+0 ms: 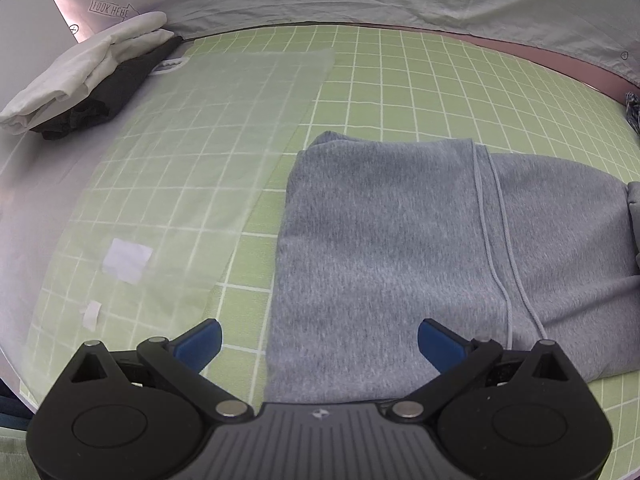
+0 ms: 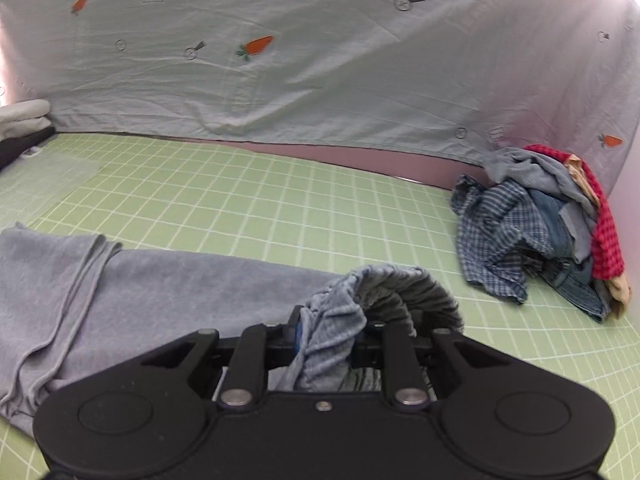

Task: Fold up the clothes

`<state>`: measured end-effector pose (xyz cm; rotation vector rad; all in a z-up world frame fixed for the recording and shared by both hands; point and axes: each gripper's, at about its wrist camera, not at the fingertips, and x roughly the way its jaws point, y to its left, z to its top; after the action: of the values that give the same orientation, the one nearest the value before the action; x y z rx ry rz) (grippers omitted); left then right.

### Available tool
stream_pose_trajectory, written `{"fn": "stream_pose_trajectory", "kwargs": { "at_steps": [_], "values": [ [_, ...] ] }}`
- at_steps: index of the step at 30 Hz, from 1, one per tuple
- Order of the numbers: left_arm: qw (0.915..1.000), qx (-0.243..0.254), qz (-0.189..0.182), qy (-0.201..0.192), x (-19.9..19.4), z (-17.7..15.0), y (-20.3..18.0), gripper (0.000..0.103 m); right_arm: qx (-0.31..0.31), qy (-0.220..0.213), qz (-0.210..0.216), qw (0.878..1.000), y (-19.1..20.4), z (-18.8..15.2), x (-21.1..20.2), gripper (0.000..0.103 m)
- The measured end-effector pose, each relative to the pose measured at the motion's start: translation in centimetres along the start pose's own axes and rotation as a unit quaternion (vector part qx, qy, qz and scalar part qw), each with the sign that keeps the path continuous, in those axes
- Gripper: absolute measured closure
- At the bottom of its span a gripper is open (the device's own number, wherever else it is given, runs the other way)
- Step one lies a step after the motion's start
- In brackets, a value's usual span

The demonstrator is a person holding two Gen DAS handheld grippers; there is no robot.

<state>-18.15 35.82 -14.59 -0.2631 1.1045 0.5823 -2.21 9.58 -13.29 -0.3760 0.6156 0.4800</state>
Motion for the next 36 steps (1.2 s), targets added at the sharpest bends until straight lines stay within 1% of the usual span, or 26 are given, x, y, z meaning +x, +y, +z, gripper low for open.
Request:
{"fn": "stream_pose_trajectory", "kwargs": {
  "at_steps": [1, 3, 4, 6, 8, 9, 10, 14, 16, 18, 20, 23, 26, 27, 28, 30, 32, 33, 34, 36],
  "values": [
    [1.0, 0.001, -0.001, 0.001, 0.1, 0.0, 0.5, 0.0, -0.01, 0.004, 0.009, 1.0, 1.6, -0.1, 0.1, 0.083],
    [1.0, 0.004, -0.002, 0.004, 0.3, 0.0, 1.4, 0.0, -0.032, 0.023, 0.014, 0.999, 4.3, -0.9, 1.1, 0.082],
    [1.0, 0.006, -0.002, 0.004, 0.4, 0.0, 1.7, 0.0, -0.042, 0.032, 0.016, 0.998, 5.6, -1.3, 1.5, 0.078],
    [0.9999, 0.009, -0.005, 0.004, 0.6, 0.2, 2.1, 0.0, -0.046, 0.049, 0.019, 0.998, 7.1, -1.9, 2.0, 0.076],
    [0.9999, 0.009, -0.008, 0.005, 0.9, 0.4, 2.4, 0.0, -0.048, 0.064, 0.022, 0.997, 8.4, -2.4, 2.4, 0.069],
    [0.9999, 0.008, -0.01, 0.006, 1.1, 0.5, 2.4, 0.0, -0.042, 0.057, 0.022, 0.997, 8.4, -2.3, 1.9, 0.062],
    [0.9999, 0.007, -0.012, 0.008, 1.3, 0.7, 2.4, 0.0, -0.03, 0.051, 0.022, 0.998, 8.2, -2.0, 1.3, 0.059],
    [0.9997, 0.003, -0.019, 0.013, 2.1, 1.3, 1.6, 0.0, 0.024, 0.027, 0.017, 0.999, 6.0, -0.9, -0.8, 0.056],
    [0.9996, 0.001, -0.022, 0.016, 2.5, 1.6, 1.1, 0.0, 0.056, 0.011, 0.005, 0.998, 4.4, -0.6, -1.8, 0.051],
    [0.9995, -0.002, -0.023, 0.02, 2.9, 1.6, 0.6, 0.0, 0.095, 0.006, -0.013, 0.995, 2.6, -0.6, -2.3, 0.05],
    [0.9995, -0.001, -0.024, 0.023, 3.2, 1.7, 0.2, 0.0, 0.139, 0.017, -0.031, 0.99, 0.7, -0.9, -1.8, 0.05],
    [0.9994, 0.004, -0.024, 0.024, 3.4, 1.8, -0.1, 0.0, 0.184, 0.055, -0.04, 0.981, -0.8, -1.5, 0.5, 0.049],
    [0.9993, 0.008, -0.024, 0.026, 3.7, 1.9, -0.3, 0.0, 0.205, 0.082, -0.024, 0.975, -1.0, -1.7, 2.7, 0.042],
    [0.9993, 0.01, -0.024, 0.027, 3.7, 1.9, -0.4, 0.0, 0.213, 0.088, -0.02, 0.973, -1.0, -1.8, 3.3, 0.036],
    [0.9993, 0.008, -0.023, 0.028, 3.8, 1.9, -0.3, 0.0, 0.22, 0.094, -0.016, 0.971, -1.0, -1.9, 4.0, 0.033],
    [0.9993, 0.005, -0.02, 0.032, 4.0, 1.8, -0.1, 0.0, 0.228, 0.103, -0.016, 0.968, -0.8, -1.9, 5.1, 0.033],
    [0.9992, -0.002, -0.017, 0.035, 4.2, 1.9, 0.1, 0.0, 0.228, 0.111, -0.022, 0.967, -0.4, -1.9, 5.9, 0.041],
    [0.9992, -0.006, -0.016, 0.037, 4.3, 1.9, 0.2, 0.0, 0.22, 0.108, -0.017, 0.969, -0.1, -1.8, 6.0, 0.05],
    [0.9991, -0.01, -0.015, 0.038, 4.4, 1.9, 0.3, 0.0, 0.213, 0.106, -0.013, 0.971, 0.2, -1.6, 6.0, 0.068],
    [0.9991, -0.014, -0.012, 0.039, 4.4, 2.0, 0.4, 0.0, 0.197, 0.099, -0.003, 0.975, 0.7, -1.3, 6.0, 0.078]
  ]
}}
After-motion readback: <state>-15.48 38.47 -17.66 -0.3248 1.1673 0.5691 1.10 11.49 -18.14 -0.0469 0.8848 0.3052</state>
